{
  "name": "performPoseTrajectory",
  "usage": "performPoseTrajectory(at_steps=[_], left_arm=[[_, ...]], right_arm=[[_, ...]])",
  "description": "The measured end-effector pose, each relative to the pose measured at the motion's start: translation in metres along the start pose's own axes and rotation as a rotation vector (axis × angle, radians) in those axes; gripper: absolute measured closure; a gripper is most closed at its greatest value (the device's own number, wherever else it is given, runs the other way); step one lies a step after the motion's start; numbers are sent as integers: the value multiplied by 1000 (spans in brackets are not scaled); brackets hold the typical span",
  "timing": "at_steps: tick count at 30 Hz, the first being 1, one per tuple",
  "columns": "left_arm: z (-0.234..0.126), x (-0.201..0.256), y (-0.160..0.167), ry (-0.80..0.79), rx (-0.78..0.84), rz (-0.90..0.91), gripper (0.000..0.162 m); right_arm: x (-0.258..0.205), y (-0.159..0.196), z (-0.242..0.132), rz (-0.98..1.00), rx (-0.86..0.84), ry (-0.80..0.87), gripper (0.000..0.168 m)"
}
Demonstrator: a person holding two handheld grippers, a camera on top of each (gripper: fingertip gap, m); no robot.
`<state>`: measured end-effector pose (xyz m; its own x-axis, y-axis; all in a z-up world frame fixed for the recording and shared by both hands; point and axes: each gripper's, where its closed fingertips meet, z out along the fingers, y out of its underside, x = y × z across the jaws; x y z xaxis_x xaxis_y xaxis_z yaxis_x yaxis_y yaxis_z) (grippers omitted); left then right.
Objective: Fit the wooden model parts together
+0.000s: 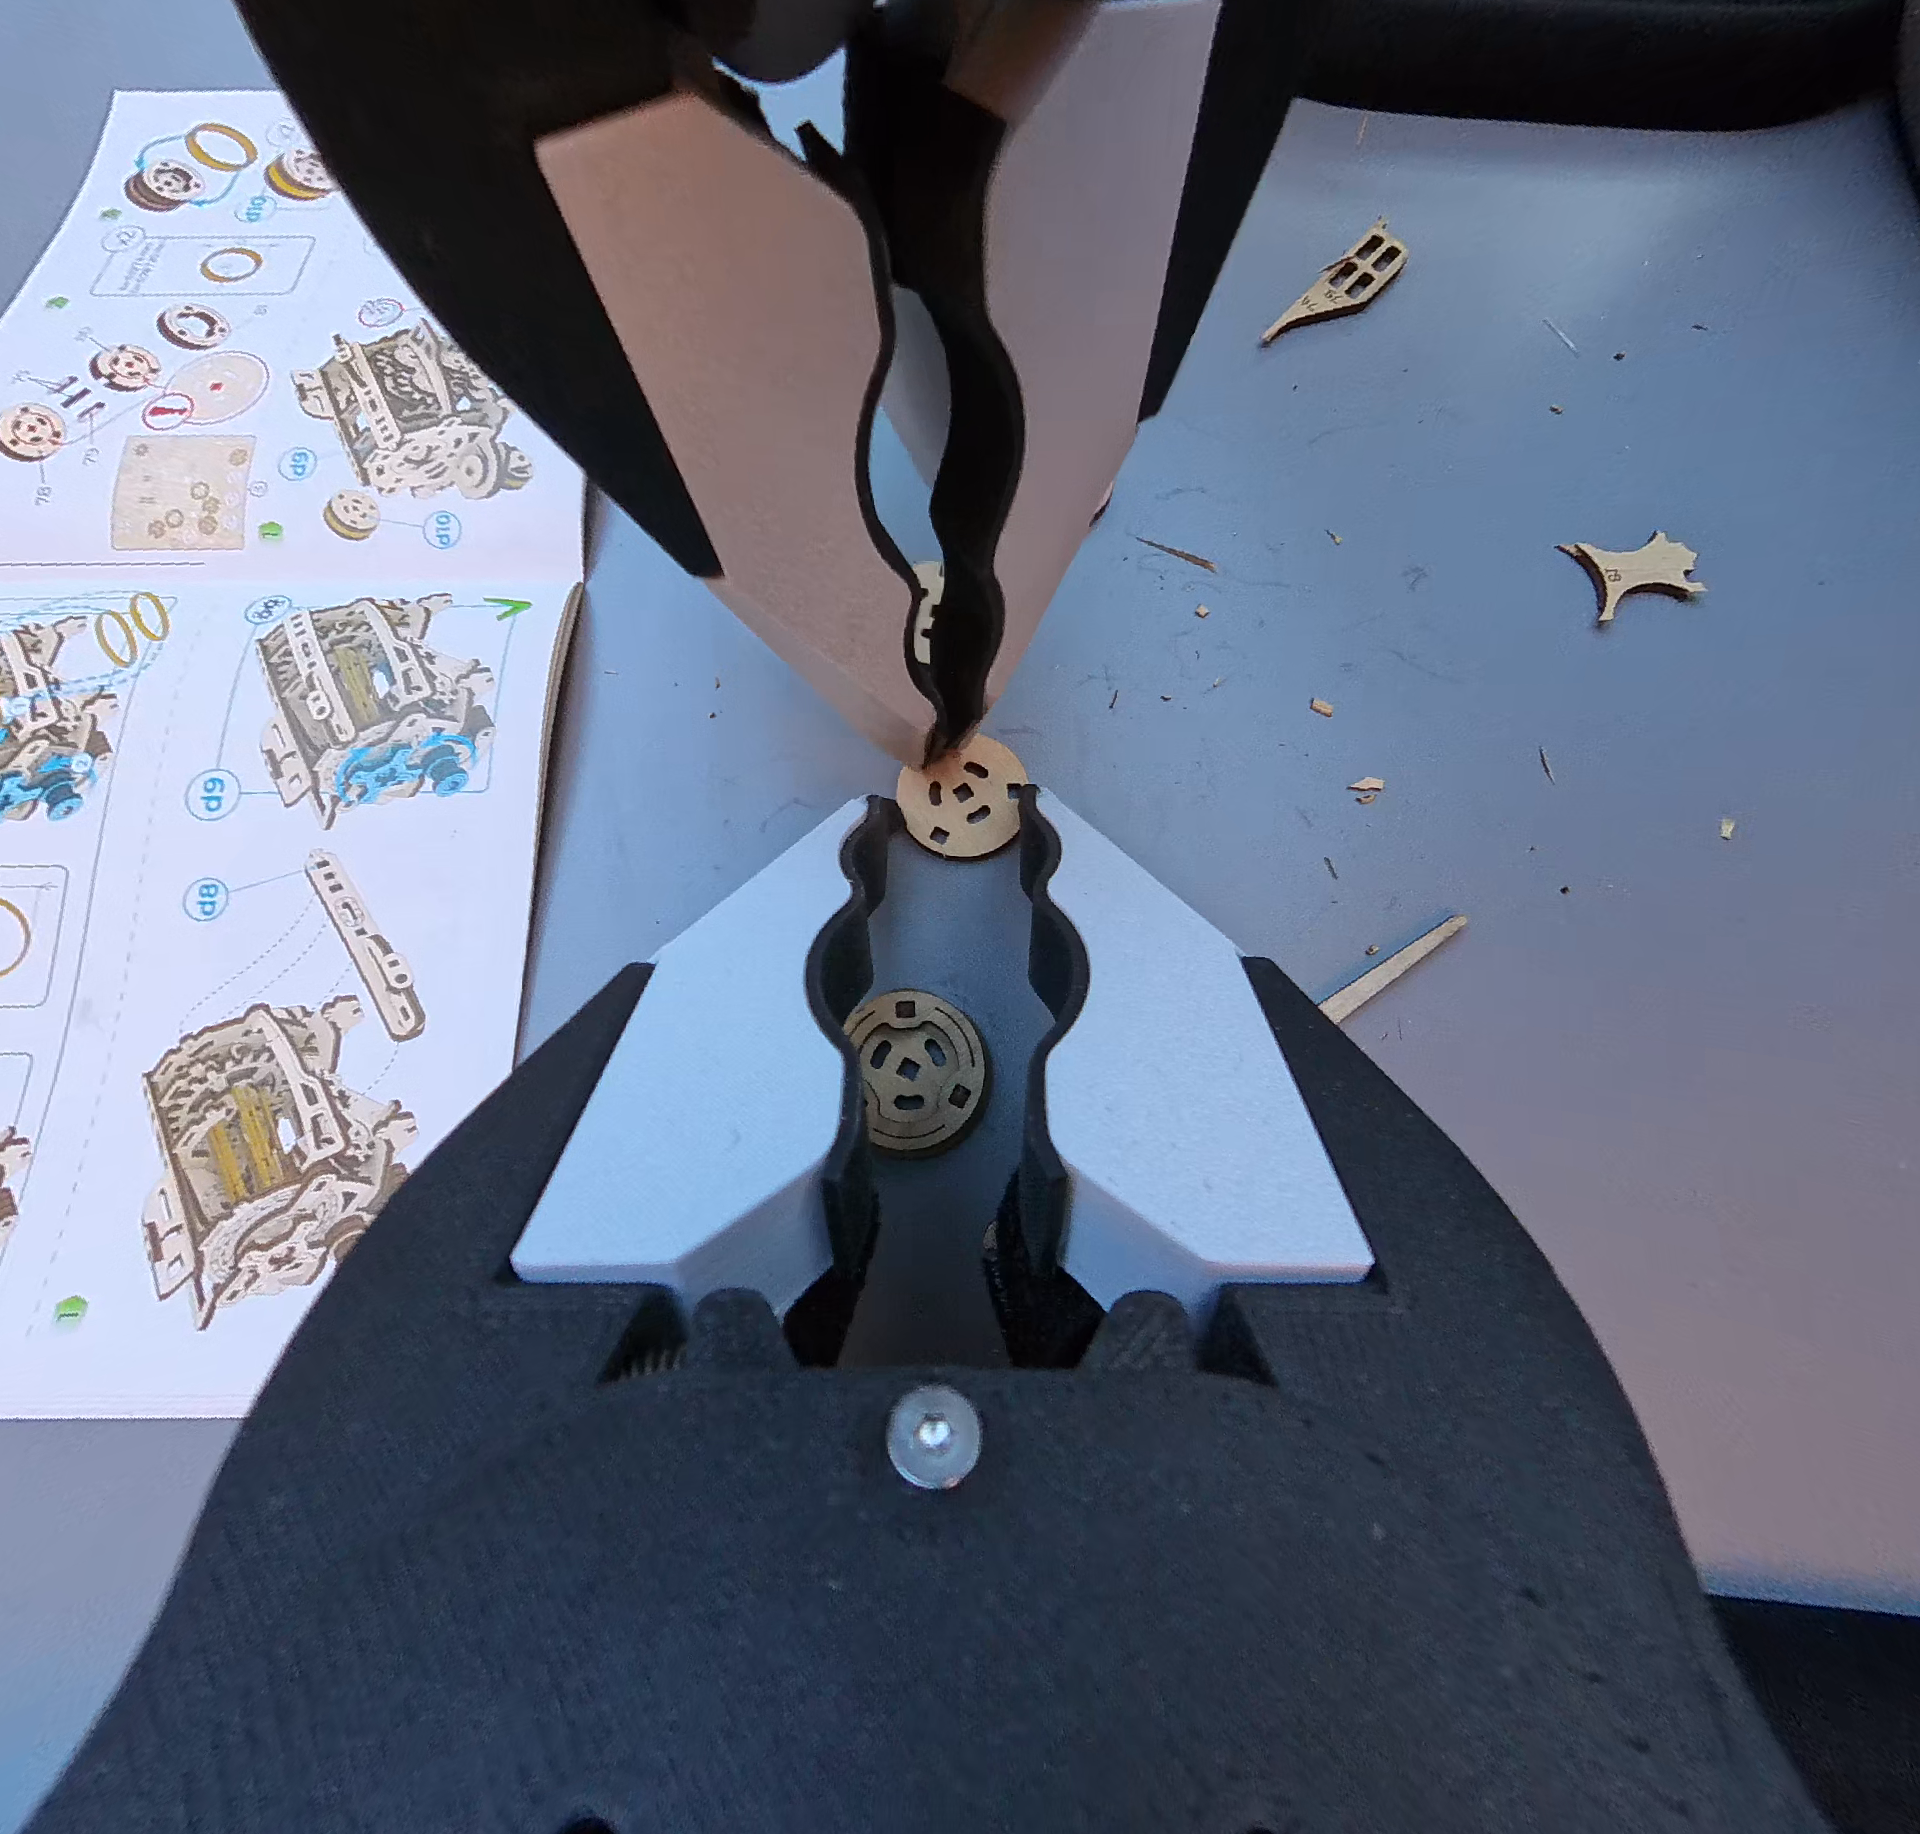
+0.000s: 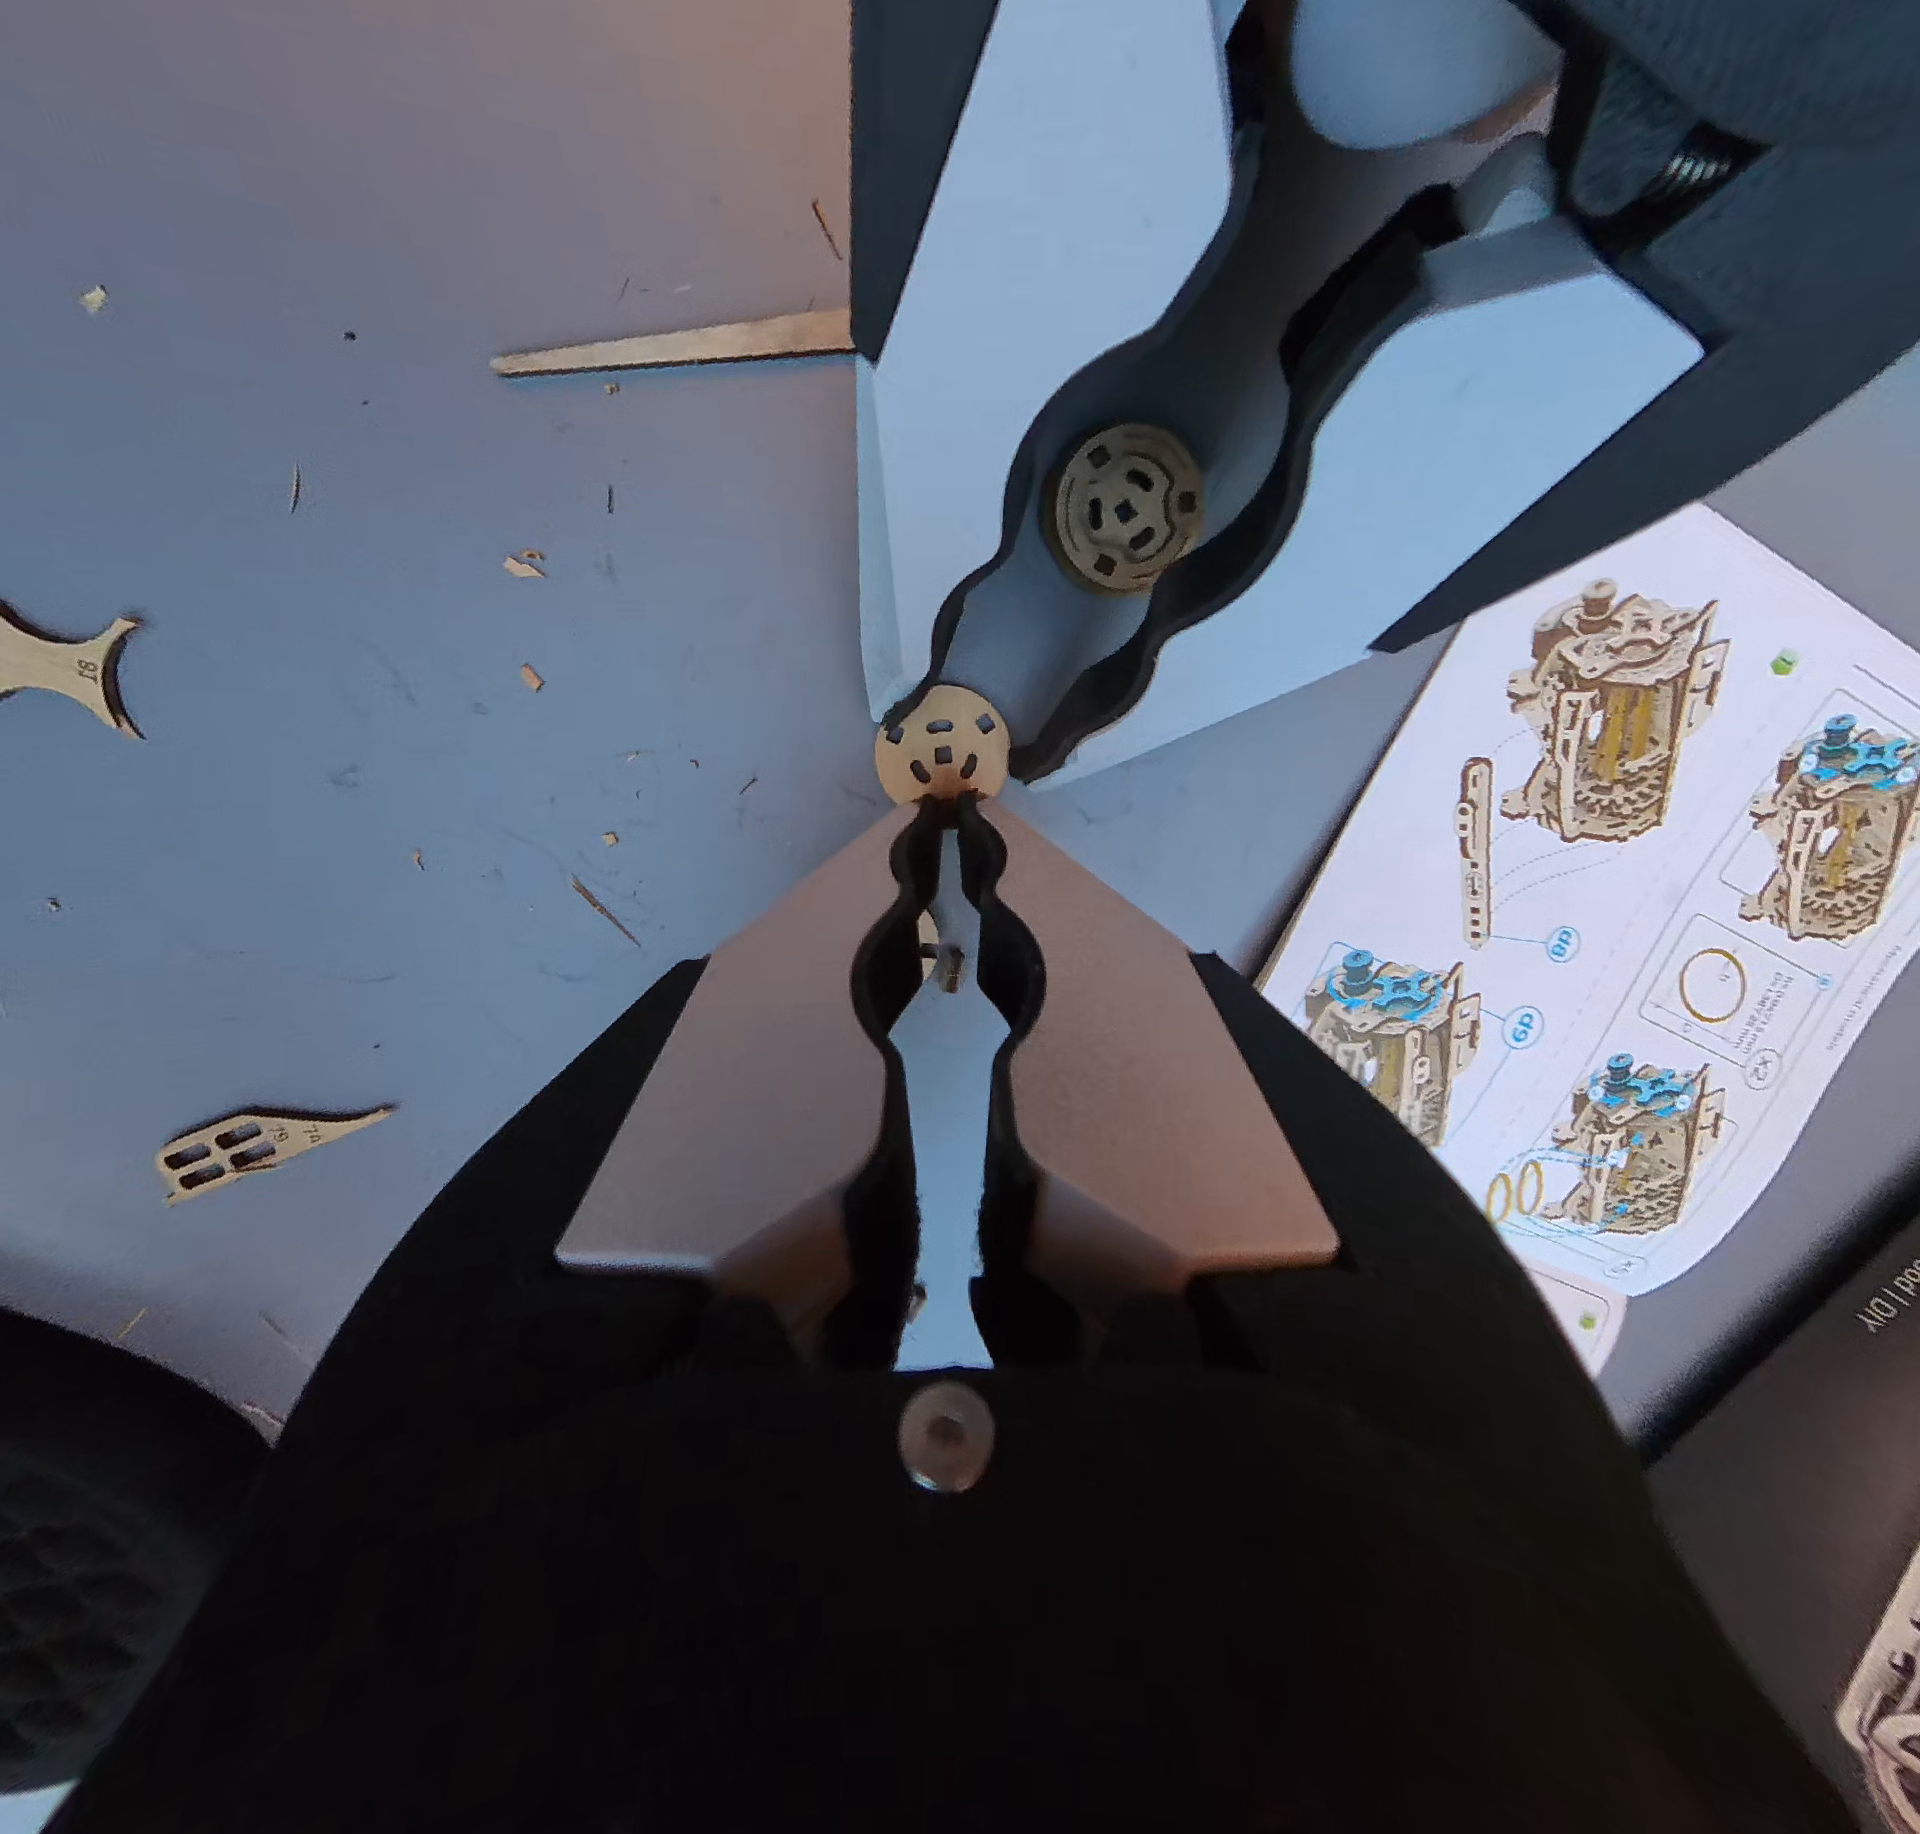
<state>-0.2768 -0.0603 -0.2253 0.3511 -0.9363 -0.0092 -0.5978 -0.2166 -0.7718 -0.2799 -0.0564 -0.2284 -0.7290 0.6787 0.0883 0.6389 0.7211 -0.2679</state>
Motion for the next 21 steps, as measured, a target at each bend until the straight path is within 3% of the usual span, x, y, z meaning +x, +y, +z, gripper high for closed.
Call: performPoseTrajectory(at_steps=[13, 21], left_arm=[[0, 0, 0, 2, 0, -1, 138], [0, 0, 0, 4, 0, -2, 138]], right_arm=[[0, 2, -1, 29, 82, 1, 160], [1, -1, -2, 91, 211, -20, 164]])
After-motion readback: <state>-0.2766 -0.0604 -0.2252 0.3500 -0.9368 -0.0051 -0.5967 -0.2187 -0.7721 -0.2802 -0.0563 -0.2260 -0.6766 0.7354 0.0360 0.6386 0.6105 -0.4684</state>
